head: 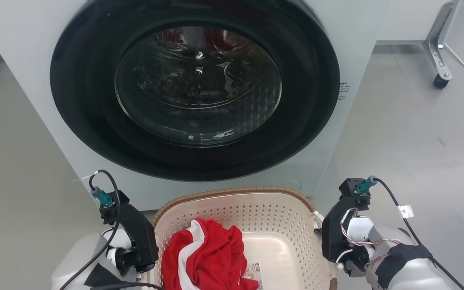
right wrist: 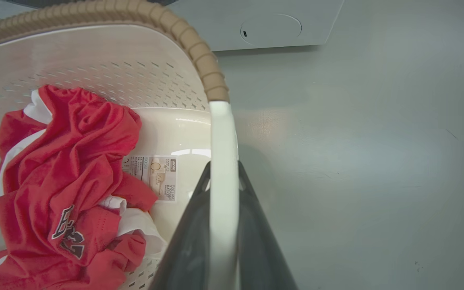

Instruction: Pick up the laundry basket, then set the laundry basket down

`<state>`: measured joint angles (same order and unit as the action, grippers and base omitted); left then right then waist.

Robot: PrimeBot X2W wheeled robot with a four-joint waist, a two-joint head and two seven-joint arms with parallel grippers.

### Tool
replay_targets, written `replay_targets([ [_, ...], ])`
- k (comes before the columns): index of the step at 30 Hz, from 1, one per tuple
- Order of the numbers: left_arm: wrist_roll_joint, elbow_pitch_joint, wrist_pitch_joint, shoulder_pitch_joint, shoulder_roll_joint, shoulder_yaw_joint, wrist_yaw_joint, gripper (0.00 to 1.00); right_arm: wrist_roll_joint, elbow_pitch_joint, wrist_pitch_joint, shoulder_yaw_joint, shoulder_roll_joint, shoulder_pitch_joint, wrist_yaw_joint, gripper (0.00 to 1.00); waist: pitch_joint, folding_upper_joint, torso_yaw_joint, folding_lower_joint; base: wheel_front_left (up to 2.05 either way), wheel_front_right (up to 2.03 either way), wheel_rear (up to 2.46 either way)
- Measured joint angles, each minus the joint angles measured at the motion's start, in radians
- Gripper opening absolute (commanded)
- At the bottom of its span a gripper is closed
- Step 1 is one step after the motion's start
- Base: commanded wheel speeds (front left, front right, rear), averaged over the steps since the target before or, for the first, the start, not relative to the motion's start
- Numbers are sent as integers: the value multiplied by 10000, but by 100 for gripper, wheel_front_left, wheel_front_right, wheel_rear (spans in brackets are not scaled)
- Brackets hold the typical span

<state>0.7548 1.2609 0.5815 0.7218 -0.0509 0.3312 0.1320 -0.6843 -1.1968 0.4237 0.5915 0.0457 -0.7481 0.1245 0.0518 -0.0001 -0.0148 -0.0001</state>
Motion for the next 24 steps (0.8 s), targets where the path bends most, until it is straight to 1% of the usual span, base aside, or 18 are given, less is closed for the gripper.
replay_targets([
  [11,86,56,257,-37,-79,0,2,0,-635,123,453,67,0,156,0,0,-448,0,-48,1,0,0,0],
  [24,115,107,345,-121,-111,23,2,0,-917,142,692,297,2,193,0,0,-723,0,-54,0,0,0,0],
])
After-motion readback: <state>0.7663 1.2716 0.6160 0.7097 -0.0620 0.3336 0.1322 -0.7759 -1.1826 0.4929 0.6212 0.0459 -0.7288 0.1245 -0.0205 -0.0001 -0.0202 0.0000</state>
